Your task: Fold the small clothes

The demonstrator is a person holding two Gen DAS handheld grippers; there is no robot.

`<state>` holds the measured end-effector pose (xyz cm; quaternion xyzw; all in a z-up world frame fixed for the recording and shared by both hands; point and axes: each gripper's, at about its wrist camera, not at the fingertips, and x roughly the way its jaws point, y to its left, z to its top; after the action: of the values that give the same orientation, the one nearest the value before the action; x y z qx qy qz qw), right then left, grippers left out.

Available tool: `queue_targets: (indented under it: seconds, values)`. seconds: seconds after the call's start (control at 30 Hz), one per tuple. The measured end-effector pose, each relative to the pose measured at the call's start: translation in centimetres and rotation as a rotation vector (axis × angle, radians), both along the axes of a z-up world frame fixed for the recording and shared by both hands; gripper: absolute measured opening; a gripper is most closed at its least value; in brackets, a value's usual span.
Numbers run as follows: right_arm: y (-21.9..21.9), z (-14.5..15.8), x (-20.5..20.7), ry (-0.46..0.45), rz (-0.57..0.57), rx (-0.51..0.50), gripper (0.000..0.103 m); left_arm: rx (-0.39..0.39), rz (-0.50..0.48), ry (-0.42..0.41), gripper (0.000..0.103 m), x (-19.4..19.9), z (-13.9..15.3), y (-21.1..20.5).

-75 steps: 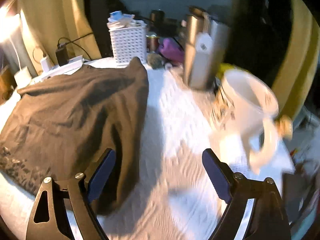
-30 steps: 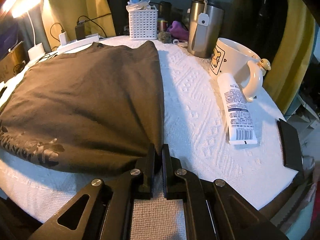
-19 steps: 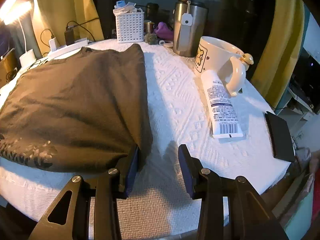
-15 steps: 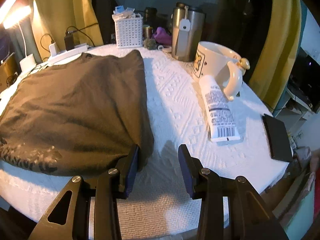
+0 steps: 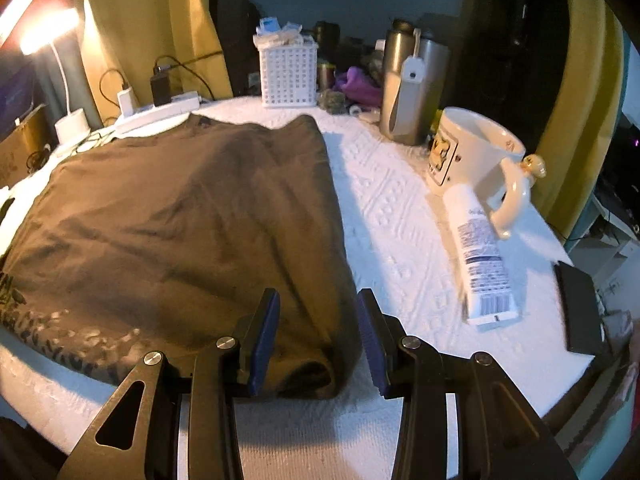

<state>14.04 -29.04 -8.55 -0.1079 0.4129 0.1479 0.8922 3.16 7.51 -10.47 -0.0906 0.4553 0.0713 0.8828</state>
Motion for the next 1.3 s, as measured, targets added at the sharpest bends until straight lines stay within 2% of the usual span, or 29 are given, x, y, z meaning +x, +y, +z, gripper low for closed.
queue_targets:
  seconds: [0.13, 0.27, 0.37, 0.4, 0.43, 0.47, 0.5, 0.53, 0.73, 0.9, 1.07, 1.3]
  values:
    - [-0.1, -1.7, 0.6, 0.033, -0.011, -0.033, 0.042, 0.005, 0.000, 0.006, 0.047, -0.1, 0.0, 0.1]
    - [-0.7, -1.8, 0.3, 0.025, -0.024, -0.022, 0.047, 0.010, 0.016, 0.006, 0.047, -0.2, 0.5, 0.1]
    - [-1.1, -1.6, -0.1, 0.027, -0.038, -0.022, 0.049, 0.012, 0.012, -0.031, 0.048, -0.4, 1.6, 0.0]
    - [-1.3, -1.5, -0.2, 0.027, -0.044, -0.017, 0.052, 0.013, 0.011, -0.041, 0.051, -0.3, 1.9, -0.1]
    - [-1.5, -1.3, -0.4, 0.026, -0.050, -0.010, 0.055, 0.016, 0.012, -0.056, 0.060, -0.3, 2.3, -0.2]
    - [-1.7, -1.2, -0.6, 0.023, -0.054, -0.004, 0.063, 0.018, 0.015, -0.071, 0.065, -0.3, 2.6, -0.3]
    - [-1.8, -0.9, -0.9, 0.017, -0.055, 0.004, 0.071, 0.022, 0.020, -0.084, 0.066, -0.3, 2.9, -0.3]
    - [-1.9, -0.6, -1.3, 0.010, -0.052, 0.016, 0.073, 0.025, 0.025, -0.093, 0.066, -0.2, 3.2, -0.4]
    - [-3.0, 0.5, -3.0, 0.005, -0.051, 0.073, 0.073, 0.011, 0.029, -0.139, 0.066, -0.2, 4.9, -1.7]
    - [-3.0, 0.2, -4.3, 0.044, -0.036, 0.106, 0.074, -0.013, 0.040, -0.168, 0.067, -0.3, 5.6, -2.5]
    - [-2.5, -0.7, -5.2, 0.128, -0.010, 0.203, 0.074, 0.000, 0.041, -0.176, 0.067, -0.7, 5.7, -2.9]
    - [-1.3, -1.3, -5.0, 0.178, -0.014, 0.256, 0.075, 0.006, 0.074, -0.181, 0.067, -1.3, 5.7, -1.6]
